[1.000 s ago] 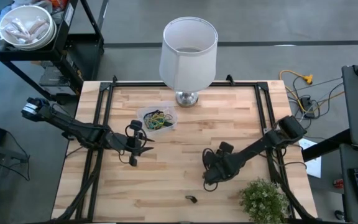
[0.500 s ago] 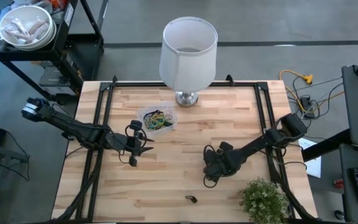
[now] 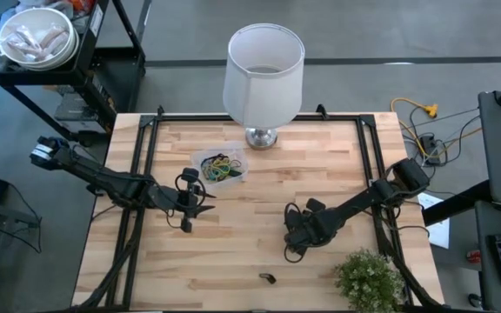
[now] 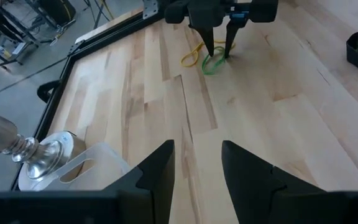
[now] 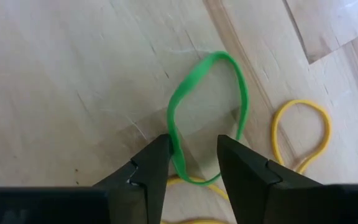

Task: Pick and place rubber bands into bin
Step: Put the green rubber band into the transparent bin

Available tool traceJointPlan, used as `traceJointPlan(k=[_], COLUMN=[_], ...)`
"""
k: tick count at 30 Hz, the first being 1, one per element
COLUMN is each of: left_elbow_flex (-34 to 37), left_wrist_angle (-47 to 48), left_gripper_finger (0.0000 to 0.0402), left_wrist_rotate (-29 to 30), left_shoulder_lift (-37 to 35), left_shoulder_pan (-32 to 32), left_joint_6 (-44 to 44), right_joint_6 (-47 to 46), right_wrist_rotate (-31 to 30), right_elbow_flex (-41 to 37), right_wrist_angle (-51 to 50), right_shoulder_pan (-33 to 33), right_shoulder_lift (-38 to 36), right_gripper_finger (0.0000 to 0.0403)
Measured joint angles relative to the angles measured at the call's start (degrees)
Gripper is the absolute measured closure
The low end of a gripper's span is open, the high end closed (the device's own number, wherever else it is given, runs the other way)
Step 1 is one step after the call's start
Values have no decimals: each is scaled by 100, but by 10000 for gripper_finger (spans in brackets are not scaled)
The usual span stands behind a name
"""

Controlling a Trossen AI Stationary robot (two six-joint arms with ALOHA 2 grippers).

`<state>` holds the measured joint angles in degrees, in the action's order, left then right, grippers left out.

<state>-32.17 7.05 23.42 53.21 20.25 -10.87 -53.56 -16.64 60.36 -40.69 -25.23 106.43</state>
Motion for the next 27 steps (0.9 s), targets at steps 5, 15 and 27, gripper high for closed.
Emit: traceJointPlan(k=[5,15,27], left_elbow_flex=[5,5,21], left_wrist_angle=[-2,-2,-1], left_gripper_finger=[283,283,283], left_wrist_rotate=[0,0,0], left_shoulder_lift=[0,0,0], left_shoulder_pan=[0,2,7], left_joint_6=[-1,6,8], right_joint_6=[22,177,300], right_wrist_rotate=[-9,11,45], right_elbow_flex=[-7,-148,-221], right_wrist_angle=[28,479,543], right_shoulder_pan=[0,0,2], right_shoulder_lift=[-31,-35,-236], right_gripper_finger=[264,273,291])
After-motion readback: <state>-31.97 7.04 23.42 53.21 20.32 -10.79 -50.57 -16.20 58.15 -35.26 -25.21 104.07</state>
